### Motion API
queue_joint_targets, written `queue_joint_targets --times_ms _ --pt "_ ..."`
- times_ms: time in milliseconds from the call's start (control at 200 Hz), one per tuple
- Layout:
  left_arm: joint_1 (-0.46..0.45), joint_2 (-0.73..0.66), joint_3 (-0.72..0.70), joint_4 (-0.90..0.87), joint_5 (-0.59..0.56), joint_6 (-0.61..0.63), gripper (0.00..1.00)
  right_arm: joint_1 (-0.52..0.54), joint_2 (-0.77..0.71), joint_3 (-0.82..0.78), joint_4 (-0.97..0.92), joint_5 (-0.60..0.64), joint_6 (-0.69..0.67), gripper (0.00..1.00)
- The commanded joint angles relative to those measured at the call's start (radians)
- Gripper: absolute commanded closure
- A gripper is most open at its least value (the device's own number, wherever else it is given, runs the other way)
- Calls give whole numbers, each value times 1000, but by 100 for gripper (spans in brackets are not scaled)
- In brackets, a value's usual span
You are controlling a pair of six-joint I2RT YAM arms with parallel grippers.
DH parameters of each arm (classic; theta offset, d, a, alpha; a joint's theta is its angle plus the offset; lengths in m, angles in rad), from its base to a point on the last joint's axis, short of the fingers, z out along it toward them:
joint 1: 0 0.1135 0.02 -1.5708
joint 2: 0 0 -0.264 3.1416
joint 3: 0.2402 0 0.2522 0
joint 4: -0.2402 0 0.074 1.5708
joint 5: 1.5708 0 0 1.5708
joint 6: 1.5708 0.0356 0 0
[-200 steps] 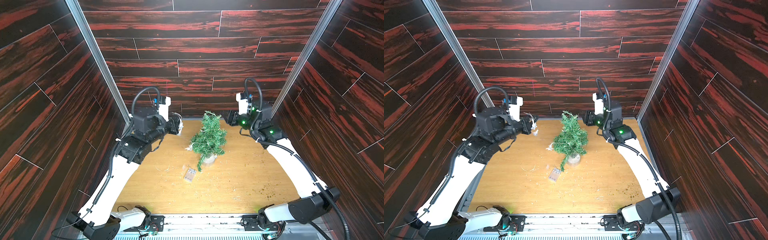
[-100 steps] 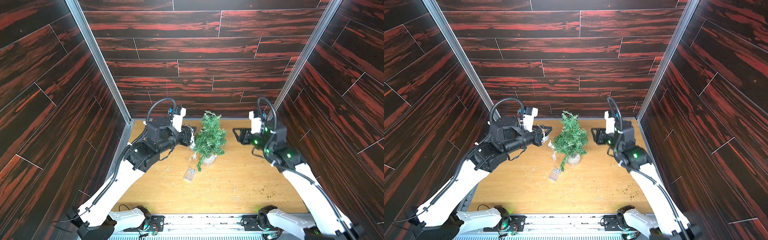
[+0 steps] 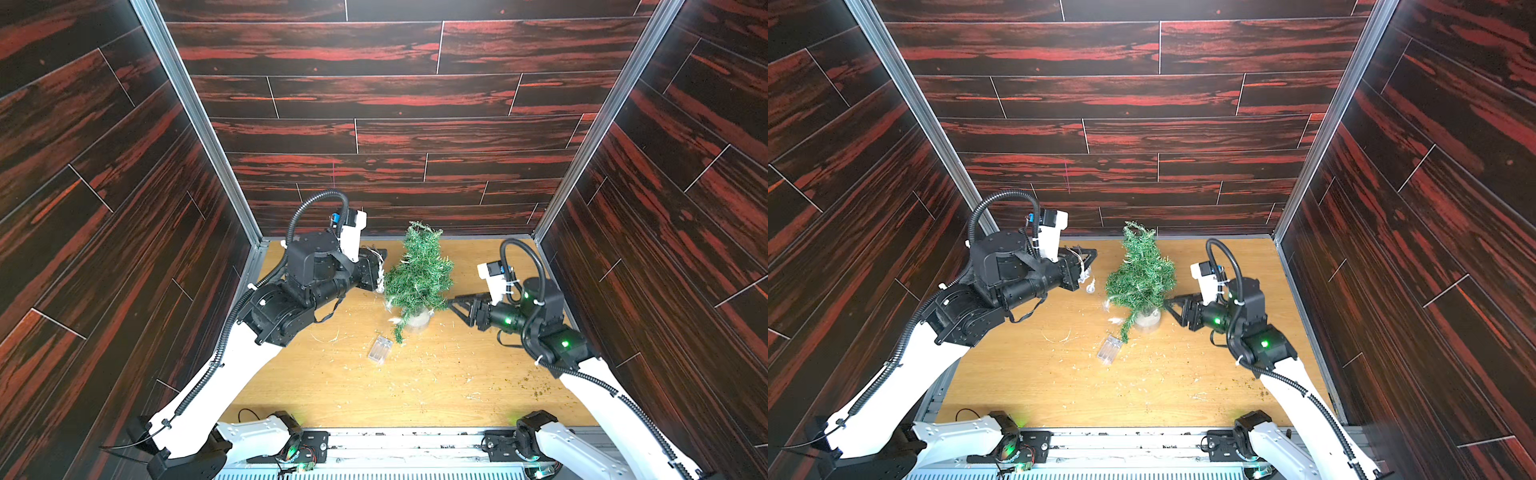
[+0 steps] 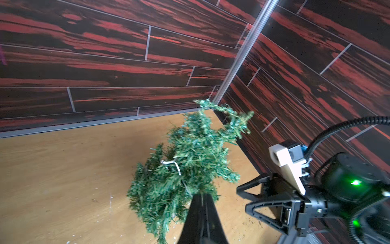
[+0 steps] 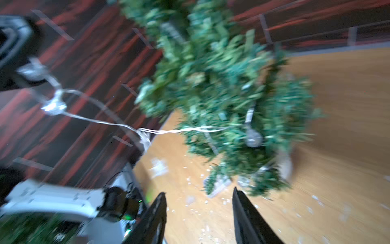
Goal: Remove string lights from the small christmas tree
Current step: Remove the light string from the Christmas tree.
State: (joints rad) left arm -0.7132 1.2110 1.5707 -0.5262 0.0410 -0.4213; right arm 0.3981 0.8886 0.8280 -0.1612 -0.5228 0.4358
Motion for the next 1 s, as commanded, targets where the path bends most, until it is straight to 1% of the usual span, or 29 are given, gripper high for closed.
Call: queue_joint_targets --times_ms 0,165,306,471,496,541,601,752,857,992 --pt "-18 4 7 9 -1 -18 100 17 -19 -33 178 -110 60 46" --pt "-43 8 22 5 -6 -28 100 109 11 1 157 -59 3 43" --pt "-53 5 20 10 -5 -42 100 224 58 50 117 48 -68 41" --pt "-58 15 29 12 -1 -55 100 322 122 84 150 161 -118 40" --pt "-60 17 31 10 -2 -55 100 330 130 85 162 167 -124 40" --pt "-59 19 33 7 -3 -59 100 341 141 83 185 223 -131 40" --pt "-60 21 37 6 -2 -59 100 349 156 78 225 248 -138 40" --pt "-61 19 43 -1 -1 -63 100 368 209 102 283 257 -146 40" --pt "-62 19 43 -1 2 -67 100 399 245 135 287 277 -164 40" --pt "-64 19 43 -1 3 -68 100 410 283 165 295 284 -175 40"
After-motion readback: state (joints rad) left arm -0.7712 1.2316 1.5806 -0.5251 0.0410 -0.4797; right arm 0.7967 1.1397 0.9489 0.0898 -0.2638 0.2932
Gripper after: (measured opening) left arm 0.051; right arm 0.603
